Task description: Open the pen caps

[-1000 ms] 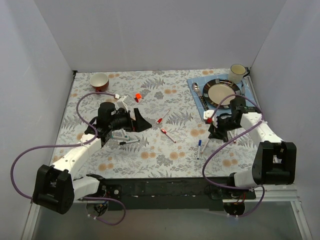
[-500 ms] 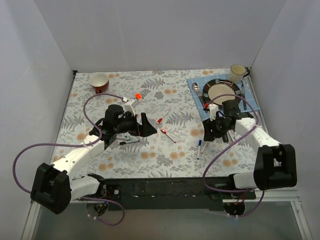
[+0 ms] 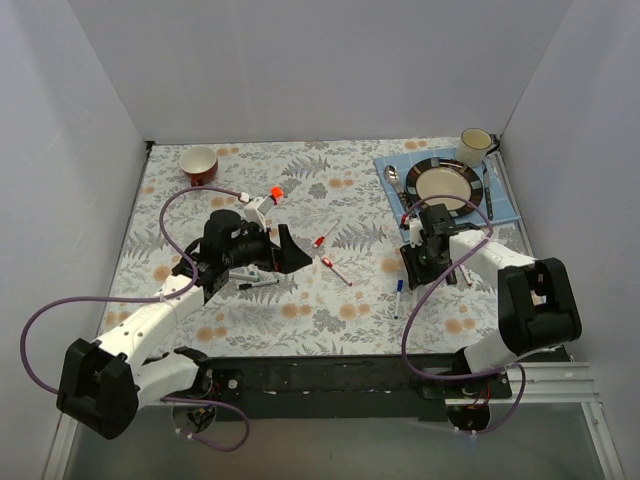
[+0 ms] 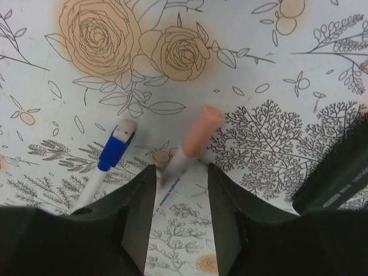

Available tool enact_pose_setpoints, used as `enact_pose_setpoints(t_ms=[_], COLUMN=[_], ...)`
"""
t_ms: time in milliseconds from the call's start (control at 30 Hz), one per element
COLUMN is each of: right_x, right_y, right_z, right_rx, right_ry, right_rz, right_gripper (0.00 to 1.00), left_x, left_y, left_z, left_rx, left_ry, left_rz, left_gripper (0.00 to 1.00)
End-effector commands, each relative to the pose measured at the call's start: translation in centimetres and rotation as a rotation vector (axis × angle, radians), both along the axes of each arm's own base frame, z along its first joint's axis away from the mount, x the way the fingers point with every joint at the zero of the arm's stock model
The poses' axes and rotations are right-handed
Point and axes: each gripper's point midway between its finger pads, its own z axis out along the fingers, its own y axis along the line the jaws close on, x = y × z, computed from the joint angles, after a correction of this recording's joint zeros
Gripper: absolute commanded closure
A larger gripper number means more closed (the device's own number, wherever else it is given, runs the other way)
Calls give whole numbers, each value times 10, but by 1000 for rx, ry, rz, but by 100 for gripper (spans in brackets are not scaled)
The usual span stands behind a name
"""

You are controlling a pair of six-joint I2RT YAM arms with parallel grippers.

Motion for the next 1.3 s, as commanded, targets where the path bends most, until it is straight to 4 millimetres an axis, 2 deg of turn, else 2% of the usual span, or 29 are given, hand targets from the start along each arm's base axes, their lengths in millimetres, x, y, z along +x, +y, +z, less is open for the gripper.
enact_pose_setpoints(t_ms=[0,200,400,533,667,800,933,1133,1267], right_x=[0,0,14,32,37,24,12,-22,-27], right_y=[9,11,18,2,1,4,-2,-2,-5], right_z=[-2,-3,0,-1,-4,-5,-1,-13,-11], right_rx=[15,1,-54,-159,-176,-151,-169,-128,-134], right_ry=[37,37,-26,-105,-122,-62,-51,81,104], right_rz=[-28,5,96,150,191,232,294,379,378], right_gripper=[52,54,62,67,68,62,55,55,59], left_x=[-2,-3,-2,-3,-2,-2,-2,-2,-2], left_y=[0,1,2,3,3,4,4,3,3], left_z=[24,25,26,24,24,24,23,23,22], left_rx=[-24,-22,-15,-7,-6,-1,0,-1,-1], left_ry=[-69,-75,-84,-82,-82,-82,-80,-79,-76], left_rz=[-2,-8,-2,0,-1,4,0,-4,-4], left_gripper=[2,2,2,2,2,2,2,2,2])
